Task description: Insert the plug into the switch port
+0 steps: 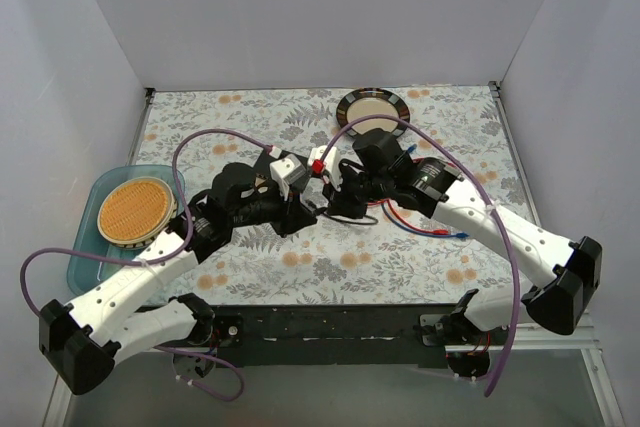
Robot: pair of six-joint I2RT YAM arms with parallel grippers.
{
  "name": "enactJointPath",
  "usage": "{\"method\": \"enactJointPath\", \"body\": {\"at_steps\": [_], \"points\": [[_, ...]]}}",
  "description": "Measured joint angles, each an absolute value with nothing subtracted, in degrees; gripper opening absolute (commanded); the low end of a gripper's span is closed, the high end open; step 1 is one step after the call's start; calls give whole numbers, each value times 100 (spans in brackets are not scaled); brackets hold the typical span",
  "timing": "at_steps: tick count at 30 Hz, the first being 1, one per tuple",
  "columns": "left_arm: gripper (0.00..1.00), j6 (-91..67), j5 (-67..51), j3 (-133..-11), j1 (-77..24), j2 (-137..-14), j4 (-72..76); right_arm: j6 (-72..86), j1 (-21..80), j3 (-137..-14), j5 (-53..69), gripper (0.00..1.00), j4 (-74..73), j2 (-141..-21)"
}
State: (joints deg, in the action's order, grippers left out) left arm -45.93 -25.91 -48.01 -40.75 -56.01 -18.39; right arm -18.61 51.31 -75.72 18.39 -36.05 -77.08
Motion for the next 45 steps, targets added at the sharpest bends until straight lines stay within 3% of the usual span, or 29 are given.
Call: {"method": "enactJointPath", "body": {"at_steps": [5,6,8,10,11,13,17,22,29,33,35,37,45], "points": [[0,-4668,-2598,-4722,-4075,-5465,-1732,-1787,5111,-7288,2029,4,-3583,-7712],[4,-4689,-2609,-4718,-4075,-5461,-1728,-1772,5113,-7236,2058,2,-3557,-7712],[24,-4718,-2609,-4705,-4073,-5454,-1706,-1693,5113,-7148,2091,1,-3463,-7708],[60,-4764,-2554,-4654,-4073,-5452,-1616,-1592,5113,-7026,2069,1,-3328,-7653],[69,-4799,-2475,-4646,-4073,-5452,-1527,-1509,5113,-6932,2012,1,-3291,-7601],[79,-4888,-2290,-4648,-4073,-5411,-1299,-1343,5127,-6593,1804,1,-3199,-7428],[87,-5343,-1468,-4654,-4073,-5286,-965,-915,5129,-5948,1293,1,-2939,-6965],[88,-6104,-840,-4685,-4060,-5472,-681,-366,5166,-5378,508,1,-2300,-6134],[85,-7203,-1299,-4952,-4062,-6316,-132,134,5634,-5155,-1100,1,-1522,-5577],[75,-7690,-1651,-4919,-4062,-6442,283,224,5894,-5155,-1846,1,-1424,-5728],[60,-7835,-1793,-4919,-4062,-6442,486,268,5979,-5155,-2075,1,-1389,-5837],[55,-7944,-1920,-4919,-4062,-6442,624,296,6047,-5155,-2270,1,-1354,-5940],[55,-8101,-2152,-4921,-4062,-6569,814,414,6191,-5155,-2707,1,-1179,-5948]]}}
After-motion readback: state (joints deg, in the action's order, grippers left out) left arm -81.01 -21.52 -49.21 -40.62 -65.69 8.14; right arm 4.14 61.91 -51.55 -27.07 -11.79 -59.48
